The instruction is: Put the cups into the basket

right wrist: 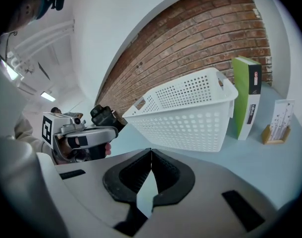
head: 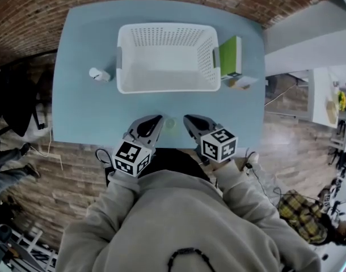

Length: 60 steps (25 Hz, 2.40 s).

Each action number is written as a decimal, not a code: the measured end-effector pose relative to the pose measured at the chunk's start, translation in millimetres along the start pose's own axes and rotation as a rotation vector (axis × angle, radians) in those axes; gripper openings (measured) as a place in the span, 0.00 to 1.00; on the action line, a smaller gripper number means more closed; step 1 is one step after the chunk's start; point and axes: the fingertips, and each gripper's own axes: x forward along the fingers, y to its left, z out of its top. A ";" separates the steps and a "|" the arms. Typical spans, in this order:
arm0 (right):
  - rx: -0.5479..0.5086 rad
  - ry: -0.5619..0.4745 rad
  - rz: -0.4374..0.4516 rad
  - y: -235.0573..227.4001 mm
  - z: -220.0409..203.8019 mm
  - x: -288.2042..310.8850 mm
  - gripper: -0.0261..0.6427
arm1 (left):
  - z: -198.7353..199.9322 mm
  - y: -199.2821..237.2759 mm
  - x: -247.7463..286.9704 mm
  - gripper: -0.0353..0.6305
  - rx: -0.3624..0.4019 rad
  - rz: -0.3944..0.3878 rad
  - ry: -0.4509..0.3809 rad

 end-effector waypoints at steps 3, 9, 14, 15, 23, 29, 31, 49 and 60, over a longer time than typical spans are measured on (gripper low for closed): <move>0.002 0.027 0.003 -1.6 -13.1 7.4 0.06 | -11.9 3.3 -0.4 0.05 -0.021 0.007 0.014; 0.022 0.074 -0.004 -11.5 -39.5 19.0 0.06 | -35.3 6.7 -1.2 0.05 -0.053 0.010 0.047; 0.031 0.100 -0.008 -15.0 -55.8 24.2 0.06 | -51.6 19.4 -8.0 0.05 -0.097 0.043 0.070; 0.035 0.102 -0.009 -15.1 -58.4 25.1 0.06 | -54.1 20.2 -9.0 0.05 -0.102 0.044 0.071; 0.026 0.124 -0.052 -22.5 -69.3 30.6 0.17 | -66.5 25.1 -13.2 0.05 -0.113 0.061 0.092; 0.027 0.187 -0.057 -28.1 -85.4 40.3 0.33 | -71.0 23.2 -8.4 0.05 -0.124 0.053 0.091; 0.034 0.208 -0.055 -29.4 -91.4 43.8 0.36 | -74.4 21.7 -7.9 0.05 -0.125 0.051 0.097; -0.006 0.308 -0.099 -41.1 -105.5 69.8 0.33 | -92.1 35.3 -8.9 0.05 -0.160 0.065 0.116; -0.080 0.365 -0.174 -53.2 -108.9 70.9 0.09 | -94.2 36.8 -7.7 0.05 -0.170 0.058 0.123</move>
